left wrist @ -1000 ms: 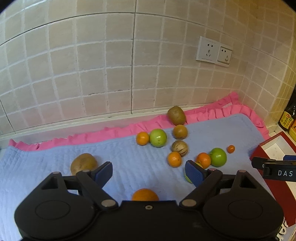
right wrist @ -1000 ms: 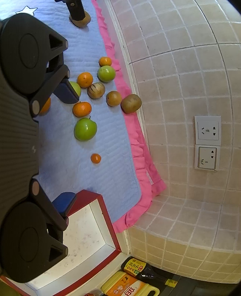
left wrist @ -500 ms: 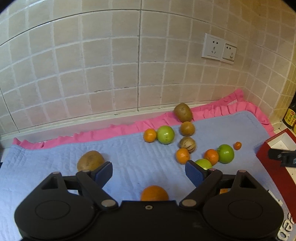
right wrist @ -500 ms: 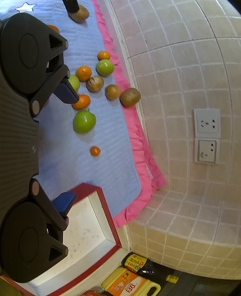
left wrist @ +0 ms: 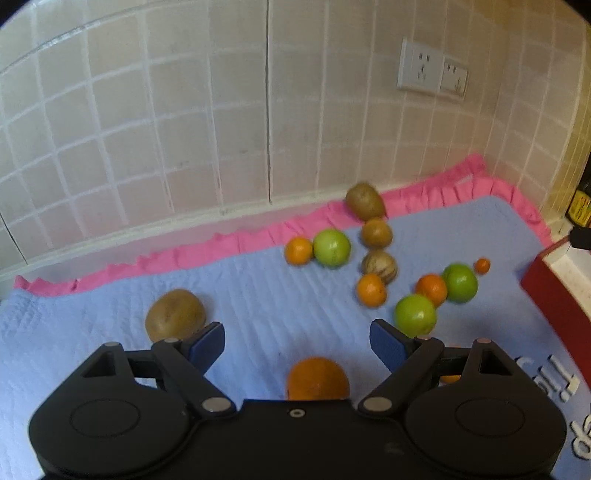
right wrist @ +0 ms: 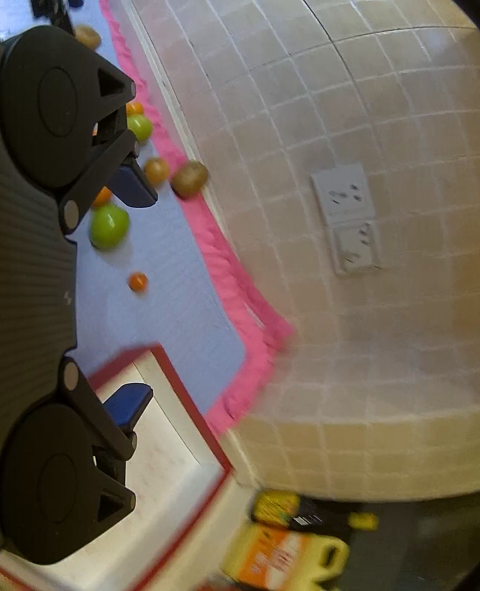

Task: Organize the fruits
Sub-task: 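Grasp the large orange with the left tool while the right tool grasps a green apple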

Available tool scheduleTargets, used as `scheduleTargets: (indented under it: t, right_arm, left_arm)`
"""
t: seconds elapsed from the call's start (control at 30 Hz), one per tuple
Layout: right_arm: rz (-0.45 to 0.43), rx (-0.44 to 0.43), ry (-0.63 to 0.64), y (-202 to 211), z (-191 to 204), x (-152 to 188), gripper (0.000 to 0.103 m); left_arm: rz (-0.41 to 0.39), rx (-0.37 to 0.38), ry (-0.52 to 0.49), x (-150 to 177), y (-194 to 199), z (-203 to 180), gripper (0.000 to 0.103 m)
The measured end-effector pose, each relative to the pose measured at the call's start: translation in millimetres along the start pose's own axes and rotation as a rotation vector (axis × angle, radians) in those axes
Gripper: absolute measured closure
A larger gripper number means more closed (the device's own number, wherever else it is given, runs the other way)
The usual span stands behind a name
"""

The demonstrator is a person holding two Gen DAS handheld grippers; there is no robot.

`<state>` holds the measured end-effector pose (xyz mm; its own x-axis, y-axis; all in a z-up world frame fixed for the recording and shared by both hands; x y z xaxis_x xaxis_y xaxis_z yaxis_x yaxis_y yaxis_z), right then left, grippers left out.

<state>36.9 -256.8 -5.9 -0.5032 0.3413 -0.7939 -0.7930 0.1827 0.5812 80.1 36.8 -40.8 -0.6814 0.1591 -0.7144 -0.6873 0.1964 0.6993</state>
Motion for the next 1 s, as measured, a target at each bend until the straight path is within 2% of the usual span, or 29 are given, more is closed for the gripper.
scheduleTargets:
  t: [0.1, 0.17, 0.2, 0.27, 0.33, 0.37, 0.53, 0.7, 0.73, 0.77, 0.83, 1.0]
  right_arm:
    - [0.091, -0.025, -0.026, -28, 7, 9, 0.001]
    - [0.138, -0.028, -0.031, -44, 11, 14, 0.006]
    - [0.156, -0.036, -0.035, -50, 15, 16, 0.012]
    - [0.182, -0.050, -0.046, -61, 19, 20, 0.018]
    - [0.213, -0.063, -0.043, -74, 23, 22, 0.032]
    - [0.226, -0.069, -0.043, -80, 24, 22, 0.035]
    - [0.274, -0.114, -0.077, -109, 32, 22, 0.037]
    - [0.288, -0.117, -0.101, -133, 39, 19, 0.037]
    - [0.293, -0.116, -0.108, -138, 39, 19, 0.037]
    - [0.299, -0.110, -0.115, -142, 39, 19, 0.037]
    - [0.309, -0.109, -0.123, -151, 41, 18, 0.037]
    - [0.331, -0.105, -0.145, -165, 42, 20, 0.037]
  left_arm:
    - [0.040, 0.002, -0.007, 5, -12, 0, 0.001]
    - [0.059, 0.004, -0.015, 8, -19, 0, 0.001]
    - [0.066, 0.003, -0.017, 10, -22, 1, 0.001]
    - [0.083, 0.005, -0.016, 12, -29, 3, 0.001]
    - [0.103, 0.012, -0.010, 14, -35, 4, 0.001]
    - [0.111, 0.019, -0.011, 15, -38, 4, 0.001]
    - [0.135, 0.036, -0.022, 20, -50, 2, 0.001]
    - [0.155, 0.073, -0.001, 23, -62, 0, 0.002]
    - [0.157, 0.080, 0.002, 23, -63, -1, 0.004]
    - [0.161, 0.085, 0.003, 23, -66, -2, 0.013]
    - [0.177, 0.091, 0.007, 24, -71, -3, 0.019]
    - [0.200, 0.098, 0.023, 27, -82, 0, 0.019]
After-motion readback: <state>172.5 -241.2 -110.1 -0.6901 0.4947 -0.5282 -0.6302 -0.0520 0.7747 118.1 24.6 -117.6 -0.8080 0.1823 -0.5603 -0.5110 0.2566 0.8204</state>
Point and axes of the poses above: each gripper's, at about its wrist camera, not at the fingertips, and y roughly against the way its jaws point, z to its left, x to its underside, the point moved 2 cm from there along -y, roughly the way its jaws point, and after that the axes turned 1 degree about y, right-handed, at the moved point
